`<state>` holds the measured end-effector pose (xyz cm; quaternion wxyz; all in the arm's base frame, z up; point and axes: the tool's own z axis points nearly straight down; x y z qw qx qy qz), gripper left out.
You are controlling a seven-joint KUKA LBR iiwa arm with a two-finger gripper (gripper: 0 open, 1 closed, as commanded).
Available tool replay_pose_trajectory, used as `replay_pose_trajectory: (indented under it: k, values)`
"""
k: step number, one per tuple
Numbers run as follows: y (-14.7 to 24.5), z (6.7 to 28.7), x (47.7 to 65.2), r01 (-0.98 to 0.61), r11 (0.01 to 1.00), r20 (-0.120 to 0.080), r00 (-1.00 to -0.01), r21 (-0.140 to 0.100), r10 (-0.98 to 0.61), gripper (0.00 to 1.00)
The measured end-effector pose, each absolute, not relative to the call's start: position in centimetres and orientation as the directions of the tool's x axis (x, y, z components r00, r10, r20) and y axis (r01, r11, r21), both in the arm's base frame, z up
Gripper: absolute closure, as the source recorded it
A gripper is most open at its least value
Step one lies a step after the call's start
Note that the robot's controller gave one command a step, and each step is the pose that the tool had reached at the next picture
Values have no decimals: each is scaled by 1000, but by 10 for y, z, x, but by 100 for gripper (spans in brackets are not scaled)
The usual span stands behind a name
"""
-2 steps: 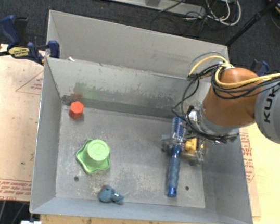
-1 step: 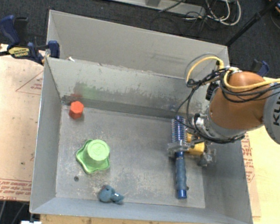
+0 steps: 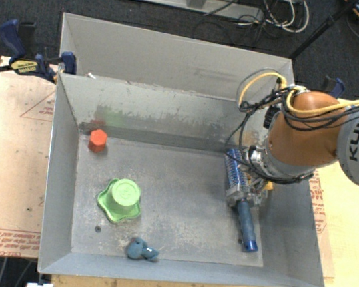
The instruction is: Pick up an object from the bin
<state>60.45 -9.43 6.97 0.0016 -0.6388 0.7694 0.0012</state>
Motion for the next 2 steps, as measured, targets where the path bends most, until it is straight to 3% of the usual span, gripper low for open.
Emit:
replay_pose_trajectory:
  k: [1,2]
  values:
    - [-87,215,596,-974,226,-3,-226,-8,-974,100]
    - [-123,241,624,-991,136,-1,-136,-4,-991,100]
